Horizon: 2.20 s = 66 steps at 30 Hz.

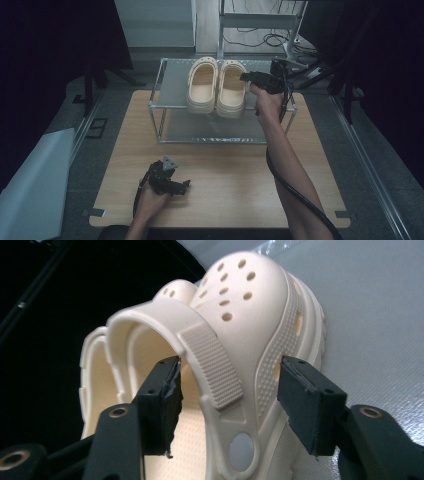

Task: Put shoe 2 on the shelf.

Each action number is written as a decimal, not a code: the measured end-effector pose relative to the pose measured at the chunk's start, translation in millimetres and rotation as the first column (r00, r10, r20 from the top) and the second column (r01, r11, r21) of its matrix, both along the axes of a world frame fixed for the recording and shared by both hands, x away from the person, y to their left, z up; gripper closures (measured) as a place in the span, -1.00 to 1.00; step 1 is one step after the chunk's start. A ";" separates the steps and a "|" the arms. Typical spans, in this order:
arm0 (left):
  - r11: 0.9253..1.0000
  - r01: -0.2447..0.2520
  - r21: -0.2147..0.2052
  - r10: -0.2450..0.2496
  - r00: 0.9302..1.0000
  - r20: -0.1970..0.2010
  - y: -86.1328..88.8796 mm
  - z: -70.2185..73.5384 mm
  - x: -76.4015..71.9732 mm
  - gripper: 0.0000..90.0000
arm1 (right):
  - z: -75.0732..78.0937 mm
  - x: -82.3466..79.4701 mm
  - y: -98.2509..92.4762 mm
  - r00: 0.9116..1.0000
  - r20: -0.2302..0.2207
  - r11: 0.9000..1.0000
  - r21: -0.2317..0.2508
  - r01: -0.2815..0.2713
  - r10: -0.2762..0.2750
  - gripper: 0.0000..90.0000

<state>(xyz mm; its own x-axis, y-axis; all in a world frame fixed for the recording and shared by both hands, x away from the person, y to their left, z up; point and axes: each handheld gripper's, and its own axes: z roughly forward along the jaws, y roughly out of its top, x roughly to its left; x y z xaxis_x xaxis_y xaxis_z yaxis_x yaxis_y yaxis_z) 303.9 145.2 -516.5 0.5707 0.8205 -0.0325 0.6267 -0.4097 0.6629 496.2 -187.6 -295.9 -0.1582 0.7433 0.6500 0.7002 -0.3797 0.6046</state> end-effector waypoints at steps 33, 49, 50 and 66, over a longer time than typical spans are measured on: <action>1.000 -0.004 0.013 0.004 1.000 -0.003 -0.8 -0.7 0.9 -1.00 | 8.2 9.0 -8.9 0.999 0.039 0.999 0.020 -0.037 0.036 0.42; 1.000 0.004 0.022 -0.003 1.000 -0.007 -2.9 -0.6 0.6 -1.00 | 11.0 -22.4 -23.7 0.972 0.148 0.977 -0.131 -0.166 0.185 -0.09; 1.000 0.003 0.018 -0.003 1.000 -0.008 -2.7 0.1 0.7 -1.00 | 10.5 -26.3 -25.5 0.969 0.152 0.974 -0.143 -0.173 0.195 -0.09; 0.994 -0.038 -0.103 0.050 0.992 0.113 -0.5 94.2 29.2 -0.27 | -24.7 -85.5 -29.6 0.927 0.192 0.919 -0.297 -0.259 0.323 0.69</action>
<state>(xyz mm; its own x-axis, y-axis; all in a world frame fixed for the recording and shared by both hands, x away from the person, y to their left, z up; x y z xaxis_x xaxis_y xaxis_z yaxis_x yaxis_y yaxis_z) 333.1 144.8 -422.4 0.5386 0.8410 -0.0518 0.5598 -0.3112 0.7680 410.7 -217.1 -320.5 -0.5155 0.7788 0.3573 0.5828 0.0131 0.8125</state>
